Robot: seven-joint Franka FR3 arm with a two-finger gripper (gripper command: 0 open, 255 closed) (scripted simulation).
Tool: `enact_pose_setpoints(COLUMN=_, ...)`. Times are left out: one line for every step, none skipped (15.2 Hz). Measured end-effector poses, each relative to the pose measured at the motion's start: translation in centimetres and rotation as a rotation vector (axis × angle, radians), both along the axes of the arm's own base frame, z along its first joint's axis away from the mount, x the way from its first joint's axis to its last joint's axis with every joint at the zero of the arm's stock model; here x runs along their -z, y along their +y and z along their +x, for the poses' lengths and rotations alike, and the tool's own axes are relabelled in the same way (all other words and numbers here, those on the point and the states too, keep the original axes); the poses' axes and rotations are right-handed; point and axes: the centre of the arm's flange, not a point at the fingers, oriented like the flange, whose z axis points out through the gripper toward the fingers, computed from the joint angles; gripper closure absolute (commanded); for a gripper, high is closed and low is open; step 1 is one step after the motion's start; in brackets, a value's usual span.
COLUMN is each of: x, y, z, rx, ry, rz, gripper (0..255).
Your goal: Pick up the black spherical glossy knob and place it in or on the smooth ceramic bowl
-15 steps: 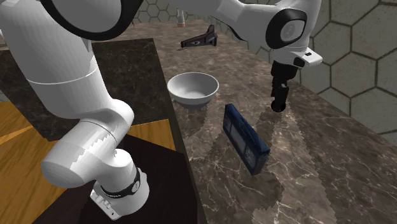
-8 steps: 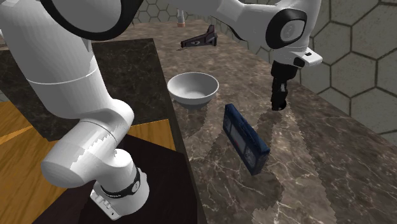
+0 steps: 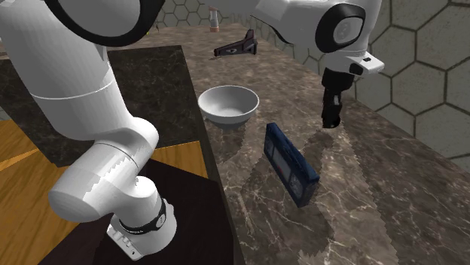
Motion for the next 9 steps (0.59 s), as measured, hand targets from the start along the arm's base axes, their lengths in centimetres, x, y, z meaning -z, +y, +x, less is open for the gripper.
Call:
enact_pose_setpoints(x=-0.5, y=0.0, z=0.0, rx=0.0, ry=0.0, rz=0.0, gripper=255)
enact_pose_setpoints(x=-1.0, y=0.0, z=0.1, rx=0.0, ry=0.0, rz=0.0, gripper=255)
enact_pose_setpoints(x=-1.5, y=0.0, z=0.1, rx=0.0, ry=0.0, rz=0.0, gripper=255)
enact_pose_setpoints(x=-2.0, y=0.0, z=0.1, rx=0.0, ry=0.0, rz=0.0, gripper=255)
enact_pose_setpoints(x=-2.5, y=0.1, z=-0.1, rx=0.0, ry=0.0, rz=0.0, gripper=255)
enact_pose_setpoints(x=-3.1, y=0.1, z=-0.1, rx=0.0, ry=0.0, rz=0.0, gripper=255)
enact_pose_setpoints(x=-3.7, y=0.0, z=-0.1, rx=0.0, ry=0.0, rz=0.0, gripper=255)
enact_pose_setpoints(x=-4.2, y=0.1, z=-0.1, rx=0.0, ry=0.0, rz=0.0, gripper=255)
enact_pose_setpoints(x=-4.8, y=0.0, z=0.0, rx=0.0, ry=0.0, rz=0.0, gripper=255)
